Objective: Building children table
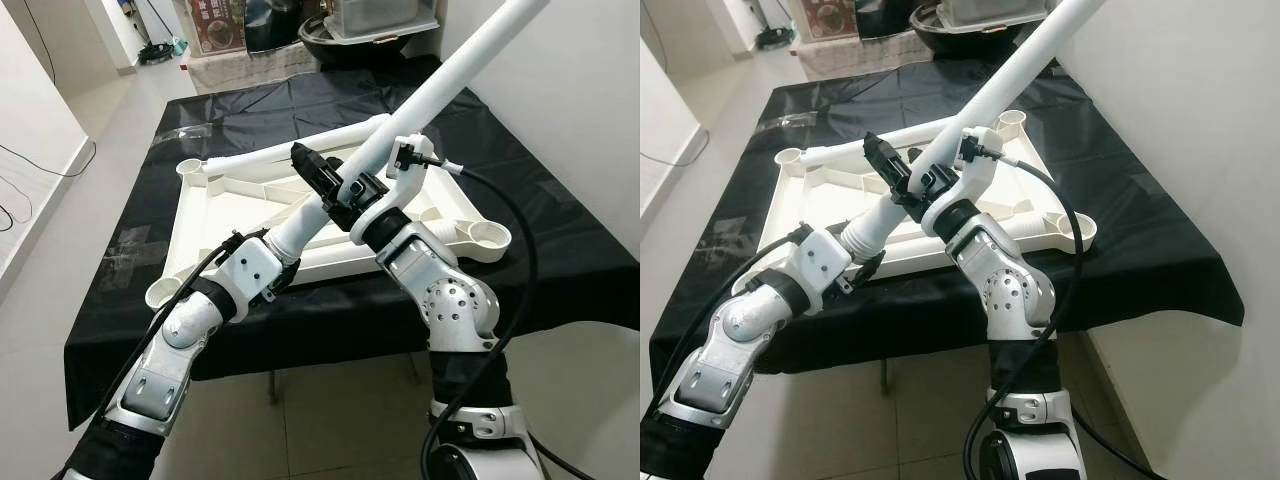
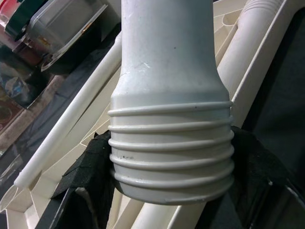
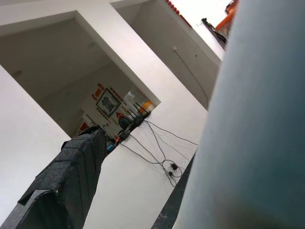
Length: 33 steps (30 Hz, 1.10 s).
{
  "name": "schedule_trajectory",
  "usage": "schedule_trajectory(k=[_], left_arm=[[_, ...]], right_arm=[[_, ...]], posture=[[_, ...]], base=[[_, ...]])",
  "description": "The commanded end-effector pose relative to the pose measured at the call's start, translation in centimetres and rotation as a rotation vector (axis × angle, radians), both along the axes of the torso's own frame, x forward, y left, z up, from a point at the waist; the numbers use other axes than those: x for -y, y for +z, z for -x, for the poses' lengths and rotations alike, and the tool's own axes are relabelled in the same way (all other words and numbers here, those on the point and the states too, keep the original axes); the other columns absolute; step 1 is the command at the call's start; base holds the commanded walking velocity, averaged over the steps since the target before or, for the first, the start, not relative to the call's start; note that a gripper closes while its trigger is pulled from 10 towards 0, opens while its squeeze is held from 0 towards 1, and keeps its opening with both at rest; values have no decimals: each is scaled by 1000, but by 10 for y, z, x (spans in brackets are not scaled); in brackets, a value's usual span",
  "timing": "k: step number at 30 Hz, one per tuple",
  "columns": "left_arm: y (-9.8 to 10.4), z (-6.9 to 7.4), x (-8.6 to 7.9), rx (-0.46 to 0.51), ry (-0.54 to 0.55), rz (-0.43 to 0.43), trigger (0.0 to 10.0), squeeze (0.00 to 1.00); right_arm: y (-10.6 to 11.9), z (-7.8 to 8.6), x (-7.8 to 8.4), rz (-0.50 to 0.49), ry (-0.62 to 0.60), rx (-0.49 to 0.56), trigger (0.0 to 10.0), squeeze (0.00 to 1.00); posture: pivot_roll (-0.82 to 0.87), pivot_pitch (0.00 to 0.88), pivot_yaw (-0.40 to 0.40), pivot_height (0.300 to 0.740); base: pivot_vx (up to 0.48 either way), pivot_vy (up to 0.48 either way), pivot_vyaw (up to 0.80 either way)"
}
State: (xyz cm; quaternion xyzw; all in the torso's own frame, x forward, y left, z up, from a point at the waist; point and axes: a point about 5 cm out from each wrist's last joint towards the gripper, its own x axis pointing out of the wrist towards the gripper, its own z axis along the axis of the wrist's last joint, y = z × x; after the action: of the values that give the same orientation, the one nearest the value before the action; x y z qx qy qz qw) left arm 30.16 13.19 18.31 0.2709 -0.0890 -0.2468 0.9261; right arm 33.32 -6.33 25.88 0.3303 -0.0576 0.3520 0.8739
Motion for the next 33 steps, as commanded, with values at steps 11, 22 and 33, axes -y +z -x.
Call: schedule_trajectory(k=[11,22,33], left_arm=[[-7,7,-1,-28,-8,-25,10000,0],[-9,9,-3,-33,-14,-43,10000,0],[-10,9,-4,-36,-13,-49,10000,0]], right_arm=[[-7,-1,-7,-8,9,-22,10000,0],[-9,0,-7,-8,18,-32,0,0],[-10,-1,-6,-12,12,-32,0,0]], posture=[[-35,79,75,740],[-37,85,78,740],[-40,83,83,740]], base=[[0,0,0],[0,0,0],[0,0,0]])
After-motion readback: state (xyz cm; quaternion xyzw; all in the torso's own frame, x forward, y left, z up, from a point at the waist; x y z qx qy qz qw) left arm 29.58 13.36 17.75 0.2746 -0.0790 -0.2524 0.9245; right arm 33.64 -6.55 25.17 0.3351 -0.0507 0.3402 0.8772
